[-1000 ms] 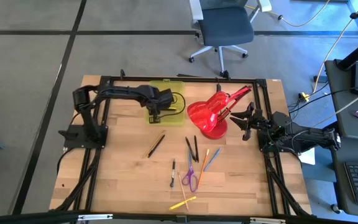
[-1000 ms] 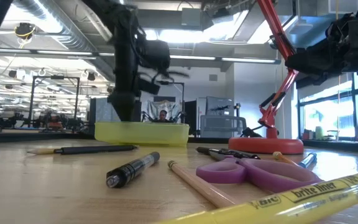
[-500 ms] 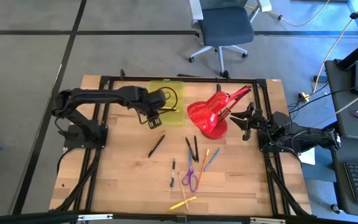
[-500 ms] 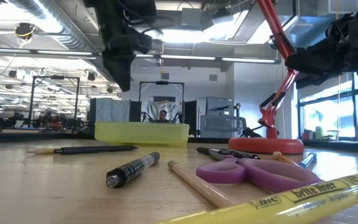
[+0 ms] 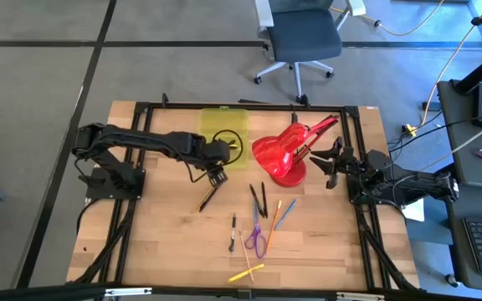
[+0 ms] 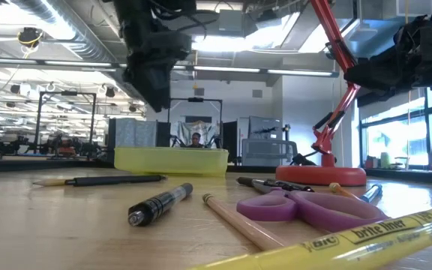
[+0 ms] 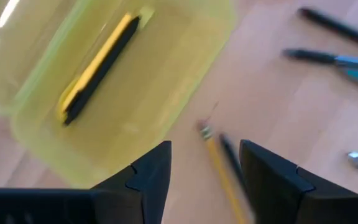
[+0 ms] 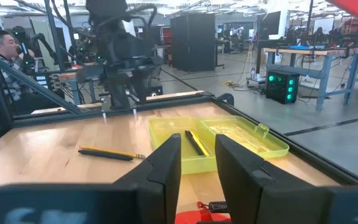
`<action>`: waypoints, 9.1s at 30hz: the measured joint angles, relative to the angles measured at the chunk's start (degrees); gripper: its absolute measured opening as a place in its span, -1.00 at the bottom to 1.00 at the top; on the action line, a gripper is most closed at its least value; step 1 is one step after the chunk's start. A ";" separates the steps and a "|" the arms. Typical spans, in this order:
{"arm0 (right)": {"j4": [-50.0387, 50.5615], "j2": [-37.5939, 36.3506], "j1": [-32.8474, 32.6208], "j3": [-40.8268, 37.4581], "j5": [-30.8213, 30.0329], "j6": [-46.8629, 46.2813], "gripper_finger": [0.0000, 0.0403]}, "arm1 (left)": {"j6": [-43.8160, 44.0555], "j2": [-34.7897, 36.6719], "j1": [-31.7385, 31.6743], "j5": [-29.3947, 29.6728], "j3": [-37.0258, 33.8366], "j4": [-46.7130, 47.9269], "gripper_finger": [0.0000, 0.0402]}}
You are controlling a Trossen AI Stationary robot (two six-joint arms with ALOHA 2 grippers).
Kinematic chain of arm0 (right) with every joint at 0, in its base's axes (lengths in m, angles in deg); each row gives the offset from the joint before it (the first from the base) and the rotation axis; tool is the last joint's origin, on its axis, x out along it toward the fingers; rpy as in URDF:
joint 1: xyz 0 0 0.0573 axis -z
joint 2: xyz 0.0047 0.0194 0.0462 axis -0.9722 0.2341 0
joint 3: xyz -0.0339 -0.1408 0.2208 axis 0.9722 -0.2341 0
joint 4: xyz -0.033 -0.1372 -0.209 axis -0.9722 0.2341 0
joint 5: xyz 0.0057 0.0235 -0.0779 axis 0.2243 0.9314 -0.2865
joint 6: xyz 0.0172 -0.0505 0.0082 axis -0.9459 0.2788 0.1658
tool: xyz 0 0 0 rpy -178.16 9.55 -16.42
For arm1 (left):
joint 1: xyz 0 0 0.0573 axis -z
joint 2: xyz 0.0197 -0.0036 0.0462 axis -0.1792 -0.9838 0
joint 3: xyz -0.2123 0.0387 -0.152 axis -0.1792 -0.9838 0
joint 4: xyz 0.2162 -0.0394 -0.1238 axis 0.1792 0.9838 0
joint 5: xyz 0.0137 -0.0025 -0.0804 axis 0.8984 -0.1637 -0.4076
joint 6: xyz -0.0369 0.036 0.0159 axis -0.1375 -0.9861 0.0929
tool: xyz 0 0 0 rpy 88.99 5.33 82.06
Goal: Pick & place school supplies into a supply box
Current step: Put the yellow pencil into the yellow supply box, then put the left black pen into the yellow supply box
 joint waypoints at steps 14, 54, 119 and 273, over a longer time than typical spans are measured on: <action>0.00 -0.02 0.00 -0.02 -0.02 -1.77 -0.49 | 10.89 -9.13 2.65 2.36 0.00 -4.01 -0.11; 0.02 0.09 0.00 -0.02 -0.02 -1.57 -0.49 | 21.84 -21.26 2.65 1.96 0.15 -5.79 -0.57; 0.02 0.07 0.00 -0.02 -0.06 -1.34 -0.49 | -19.62 -9.93 -12.01 -12.24 10.36 -7.21 -0.93; 0.23 0.07 0.00 -0.01 1.01 -3.09 -0.49 | 34.23 -12.87 18.98 -9.29 -9.57 -2.58 -0.79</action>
